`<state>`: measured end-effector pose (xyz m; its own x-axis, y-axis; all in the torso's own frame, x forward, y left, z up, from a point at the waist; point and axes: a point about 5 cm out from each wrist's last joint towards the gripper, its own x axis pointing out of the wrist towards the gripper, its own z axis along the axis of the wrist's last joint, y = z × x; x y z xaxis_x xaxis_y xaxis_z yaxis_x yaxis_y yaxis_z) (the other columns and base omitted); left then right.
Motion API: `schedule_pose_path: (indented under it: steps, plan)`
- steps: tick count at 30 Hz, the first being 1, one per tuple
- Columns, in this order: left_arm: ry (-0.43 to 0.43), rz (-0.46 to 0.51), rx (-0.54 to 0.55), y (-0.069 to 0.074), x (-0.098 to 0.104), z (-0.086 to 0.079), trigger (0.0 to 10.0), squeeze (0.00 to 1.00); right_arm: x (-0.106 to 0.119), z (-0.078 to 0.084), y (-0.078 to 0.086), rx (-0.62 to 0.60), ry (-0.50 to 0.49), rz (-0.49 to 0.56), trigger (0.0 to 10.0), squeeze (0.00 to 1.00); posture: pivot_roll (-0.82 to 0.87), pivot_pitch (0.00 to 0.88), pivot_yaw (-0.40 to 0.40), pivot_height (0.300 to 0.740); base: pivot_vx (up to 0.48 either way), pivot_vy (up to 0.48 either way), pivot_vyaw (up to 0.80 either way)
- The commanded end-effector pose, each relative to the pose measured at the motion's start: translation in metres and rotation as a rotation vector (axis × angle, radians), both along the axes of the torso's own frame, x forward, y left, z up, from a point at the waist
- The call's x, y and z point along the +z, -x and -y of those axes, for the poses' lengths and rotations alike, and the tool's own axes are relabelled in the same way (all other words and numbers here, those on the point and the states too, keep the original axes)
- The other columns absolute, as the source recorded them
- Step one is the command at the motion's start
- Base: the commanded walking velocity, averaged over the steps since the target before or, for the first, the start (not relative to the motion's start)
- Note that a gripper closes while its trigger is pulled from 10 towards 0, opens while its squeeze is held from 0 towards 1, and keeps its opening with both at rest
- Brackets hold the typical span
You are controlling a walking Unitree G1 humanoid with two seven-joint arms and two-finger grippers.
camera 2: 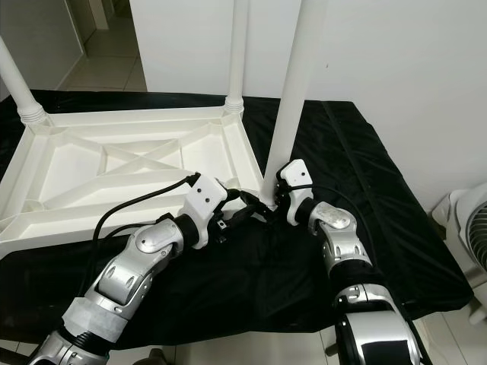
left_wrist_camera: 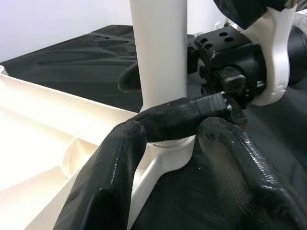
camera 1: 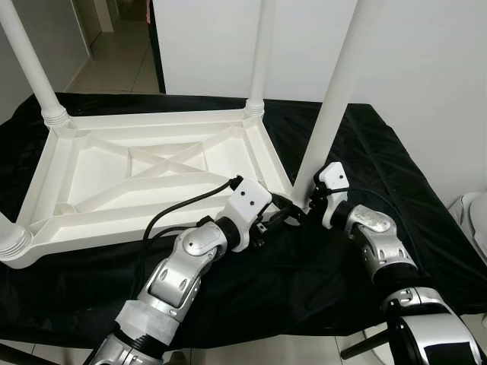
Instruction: Building children table
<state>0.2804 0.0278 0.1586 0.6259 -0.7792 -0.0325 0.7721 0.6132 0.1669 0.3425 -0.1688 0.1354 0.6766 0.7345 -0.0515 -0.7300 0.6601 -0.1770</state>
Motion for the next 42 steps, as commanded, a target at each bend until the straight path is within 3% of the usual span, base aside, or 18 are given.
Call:
schedule_pose_path:
  steps: [1,7,18,19,20,24,27,29,36,40,42]
  plan:
    - [-0.007,-0.017,-0.068,0.004,-0.001,0.004,10.0,0.0,-0.016,0.001,0.011,0.032,-0.014,-0.075,0.0,0.0,0.14,0.0,-0.015,0.74,0.0,0.0,0.0]
    - [0.009,-0.035,-0.065,0.005,-0.003,0.006,10.0,0.0,-0.02,0.009,0.019,0.011,-0.062,-0.096,0.0,0.0,0.12,0.0,-0.02,0.74,0.0,0.0,0.0]
    - [0.012,-0.034,-0.067,0.006,-0.003,0.006,10.0,0.0,-0.019,0.016,0.02,-0.04,-0.09,-0.076,0.0,0.0,0.11,0.0,-0.027,0.74,0.0,0.0,0.0]
    - [0.013,-0.034,-0.06,0.007,-0.004,0.004,10.0,0.0,-0.02,0.014,0.017,-0.137,-0.086,-0.073,0.0,0.0,0.12,0.0,-0.043,0.74,0.0,0.0,0.0]
    - [0.013,-0.034,-0.06,0.007,-0.004,0.004,10.0,0.0,-0.02,0.014,0.017,-0.137,-0.086,-0.073,0.0,0.0,0.12,0.0,-0.043,0.74,0.0,0.0,0.0]
    - [0.018,-0.039,-0.04,0.008,-0.006,0.001,10.0,0.0,-0.021,-0.001,0.016,-0.393,-0.125,-0.059,0.0,0.0,0.12,0.0,-0.052,0.74,0.0,0.0,0.0]
    - [0.019,-0.04,-0.038,0.009,-0.006,0.001,10.0,0.0,-0.023,-0.007,0.019,-0.424,-0.127,-0.059,0.0,0.0,0.12,0.0,-0.054,0.74,0.0,0.0,0.0]
    - [0.02,-0.042,-0.036,0.01,-0.006,0.0,10.0,0.0,-0.027,-0.019,0.024,-0.525,-0.151,-0.088,0.0,0.0,0.12,0.0,-0.059,0.74,0.0,0.0,0.0]
    - [0.022,-0.052,-0.034,0.012,-0.008,0.001,10.0,0.0,-0.034,-0.034,0.031,-0.756,-0.157,-0.107,0.0,0.0,0.13,0.0,-0.065,0.74,0.0,0.0,0.0]
    - [0.023,-0.056,-0.031,0.013,-0.009,0.0,10.0,0.0,-0.037,-0.044,0.034,-0.758,-0.176,-0.13,0.0,0.0,0.13,0.0,-0.065,0.74,0.0,0.0,0.0]
    - [0.024,-0.061,-0.025,0.014,-0.01,-0.002,10.0,0.0,-0.035,-0.055,0.037,-0.7,-0.198,-0.125,0.0,0.0,0.13,0.0,-0.067,0.74,0.0,0.0,0.0]
